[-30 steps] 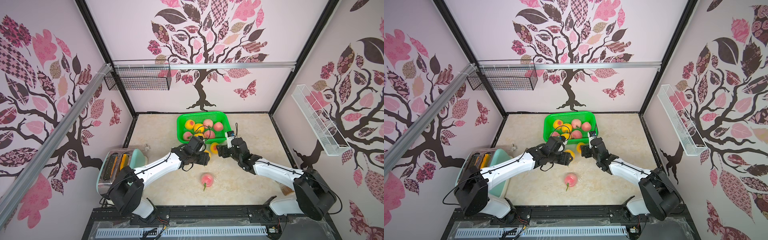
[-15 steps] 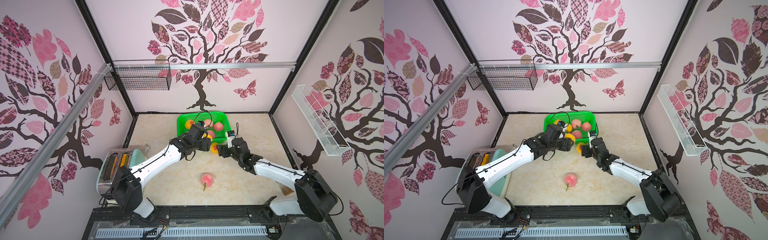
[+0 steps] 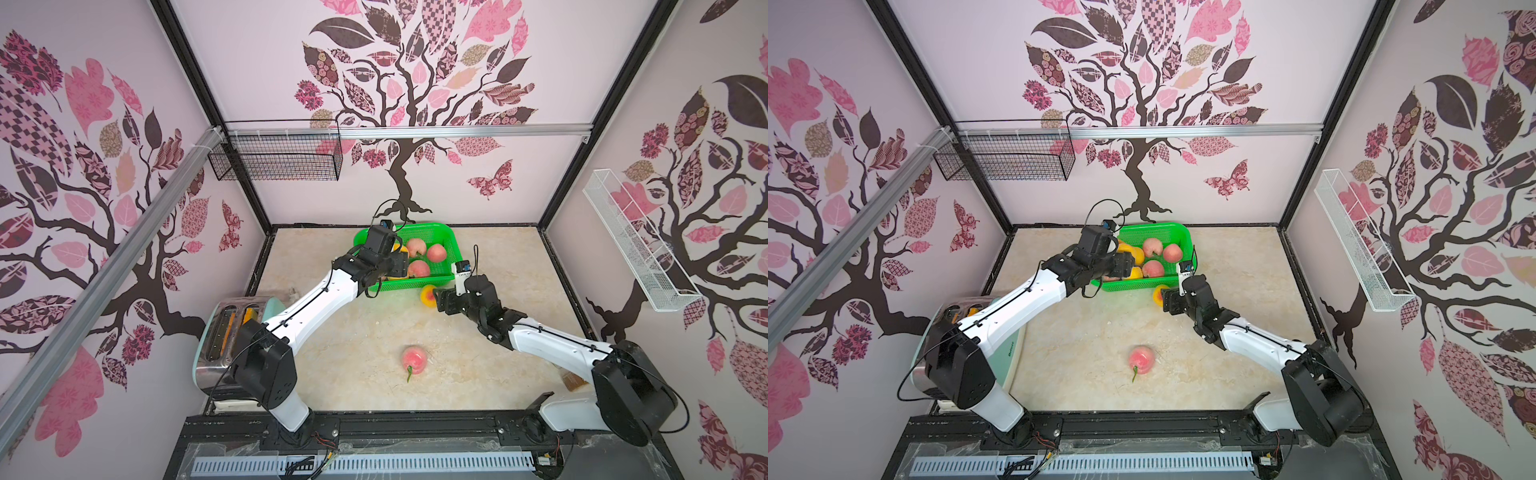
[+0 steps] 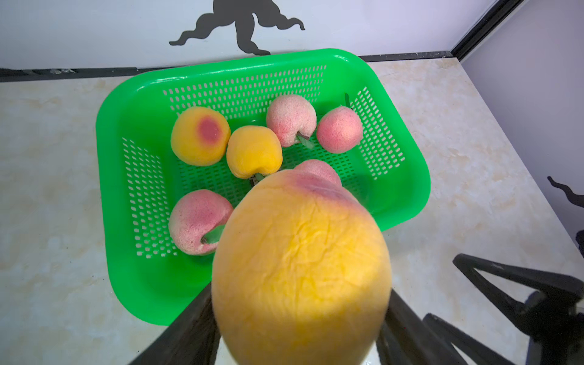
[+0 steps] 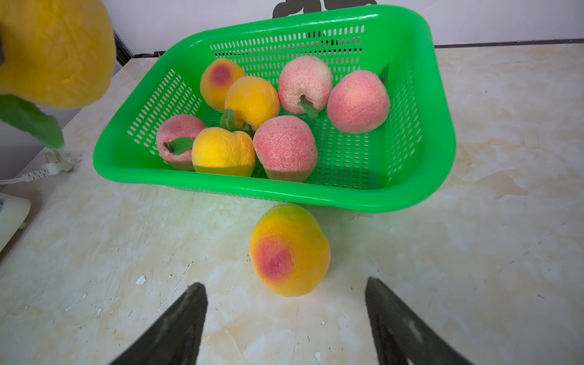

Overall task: Put the peaches into the basket
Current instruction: Pick up the peach from the center of the board, then place the peach in the basket.

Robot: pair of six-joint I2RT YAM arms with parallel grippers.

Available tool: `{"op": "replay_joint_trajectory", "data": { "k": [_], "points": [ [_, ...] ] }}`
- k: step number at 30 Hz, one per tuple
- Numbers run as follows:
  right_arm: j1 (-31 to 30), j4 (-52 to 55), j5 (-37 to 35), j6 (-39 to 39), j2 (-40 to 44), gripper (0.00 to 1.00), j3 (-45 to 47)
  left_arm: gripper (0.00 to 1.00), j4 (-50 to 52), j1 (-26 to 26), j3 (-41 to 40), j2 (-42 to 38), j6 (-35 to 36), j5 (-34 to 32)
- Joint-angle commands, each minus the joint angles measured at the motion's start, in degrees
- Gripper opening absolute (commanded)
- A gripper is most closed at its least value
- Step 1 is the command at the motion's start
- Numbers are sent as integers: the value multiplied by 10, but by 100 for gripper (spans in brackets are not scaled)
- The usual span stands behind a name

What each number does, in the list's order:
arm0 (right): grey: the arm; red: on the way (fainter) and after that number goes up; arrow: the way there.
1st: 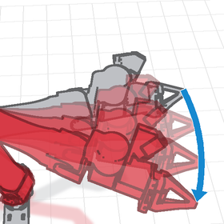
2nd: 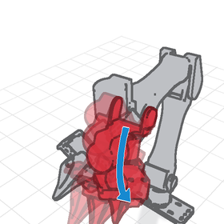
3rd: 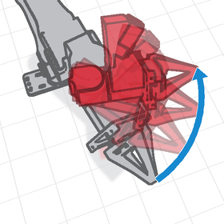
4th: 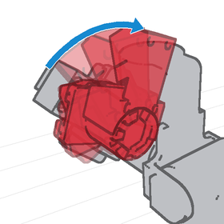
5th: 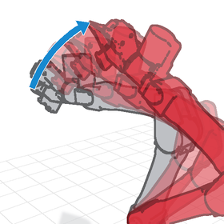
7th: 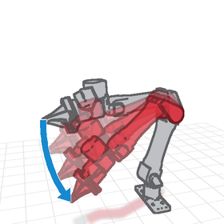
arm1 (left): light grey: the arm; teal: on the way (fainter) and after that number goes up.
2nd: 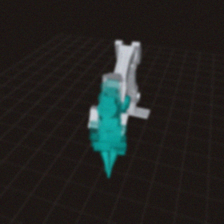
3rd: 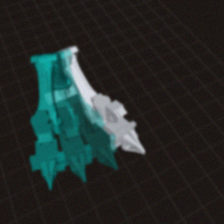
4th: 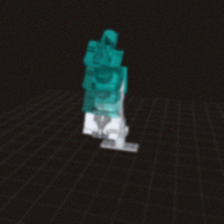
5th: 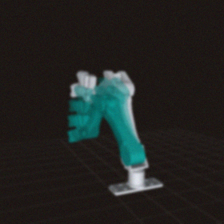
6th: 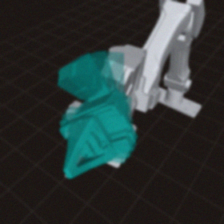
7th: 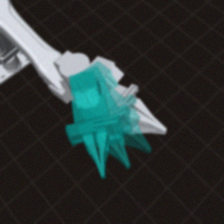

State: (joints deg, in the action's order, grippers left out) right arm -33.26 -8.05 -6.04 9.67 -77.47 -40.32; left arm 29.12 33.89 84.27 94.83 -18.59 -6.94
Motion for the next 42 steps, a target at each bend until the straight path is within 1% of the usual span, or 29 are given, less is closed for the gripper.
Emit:
{"op": "replay_joint_trajectory", "data": {
  "k": [1, 7, 10, 13, 21, 23, 24, 25, 26, 28, 34, 42],
  "points": [
    [-2, 4, -3, 3, 1, 81, -3, 72, 12, -2, 35, 25, 32, -33],
    [-3, 1, -4, 4, 3, 81, 0, 74, 16, -17, 90, 82, 50, -30],
    [-3, 1, -4, 3, -2, 81, -2, 74, 15, -31, 113, 110, 49, -11],
    [-2, 2, -4, 3, -3, 81, -2, 75, 7, -44, 123, 129, 45, 6],
    [-3, 1, -6, 2, 2, 81, -1, 78, -2, -73, 128, 161, 34, 19],
    [-3, 2, -6, 3, 2, 81, -2, 79, -6, -80, 125, 169, 22, 36],
    [-3, 2, -6, 2, 2, 81, -2, 80, -10, -82, 124, 172, 18, 44],
    [-3, 3, -6, 1, 3, 81, -2, 85, -10, -82, 124, 175, 15, 51],
    [-2, 3, -7, 1, 4, 81, -1, 89, -10, -82, 124, 176, 15, 58],
    [-3, 2, -8, 1, 5, 81, 0, 92, -10, -82, 123, 176, 15, 64],
    [-3, 2, -6, 2, 3, 81, -1, 92, -5, -83, 117, 156, 20, 54],
    [-3, 1, -15, 6, 1, 81, 0, 92, -14, -82, 73, 101, 18, 48]
  ]
}}
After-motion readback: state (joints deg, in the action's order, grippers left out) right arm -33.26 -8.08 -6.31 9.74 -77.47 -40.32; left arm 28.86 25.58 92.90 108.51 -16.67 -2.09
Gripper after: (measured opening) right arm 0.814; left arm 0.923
